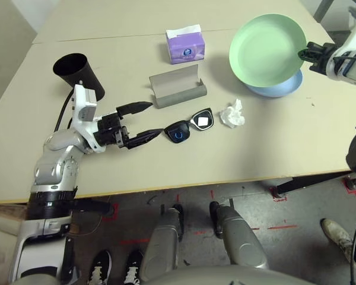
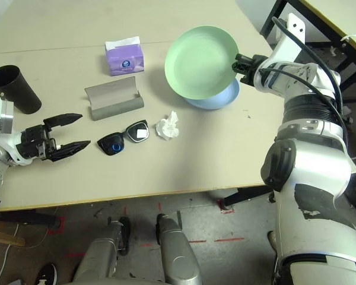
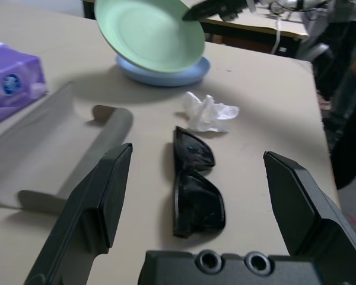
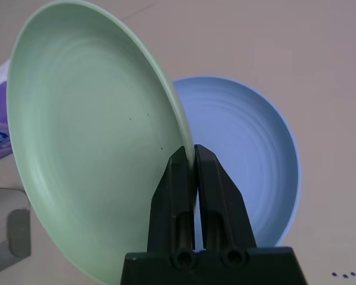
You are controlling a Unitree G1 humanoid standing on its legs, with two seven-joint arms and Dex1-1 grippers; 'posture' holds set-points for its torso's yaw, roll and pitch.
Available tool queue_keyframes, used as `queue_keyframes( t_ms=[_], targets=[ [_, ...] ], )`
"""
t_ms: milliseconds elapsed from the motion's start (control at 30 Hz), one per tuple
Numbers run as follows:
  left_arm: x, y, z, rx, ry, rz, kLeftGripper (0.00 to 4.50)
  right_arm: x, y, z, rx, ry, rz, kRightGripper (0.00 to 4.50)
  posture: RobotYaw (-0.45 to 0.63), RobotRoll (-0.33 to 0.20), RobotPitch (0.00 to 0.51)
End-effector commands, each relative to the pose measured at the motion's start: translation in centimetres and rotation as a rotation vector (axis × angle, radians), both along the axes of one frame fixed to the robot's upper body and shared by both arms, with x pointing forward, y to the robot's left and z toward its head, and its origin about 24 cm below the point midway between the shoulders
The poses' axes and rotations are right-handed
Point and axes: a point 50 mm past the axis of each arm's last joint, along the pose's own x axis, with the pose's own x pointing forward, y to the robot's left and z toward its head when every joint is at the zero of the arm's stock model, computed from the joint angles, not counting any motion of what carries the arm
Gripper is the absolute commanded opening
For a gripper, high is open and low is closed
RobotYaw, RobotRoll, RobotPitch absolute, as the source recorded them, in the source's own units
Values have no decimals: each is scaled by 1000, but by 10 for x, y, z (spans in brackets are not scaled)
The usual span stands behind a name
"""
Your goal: Organize and tidy the items on the table.
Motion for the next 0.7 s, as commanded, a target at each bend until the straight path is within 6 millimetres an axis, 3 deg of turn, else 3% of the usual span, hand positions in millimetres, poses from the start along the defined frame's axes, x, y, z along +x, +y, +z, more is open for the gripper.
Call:
queue_keyframes(
  t_ms=[33, 700],
  targets=[
    [-7, 4, 1, 11, 5, 9, 4500, 0, -3, 4, -16, -11, -4, 20, -206, 0, 271],
    [-5, -3, -1, 7, 24, -9, 4500, -8, -26, 1, -96, 25, -85, 20, -233, 0, 284]
  ],
)
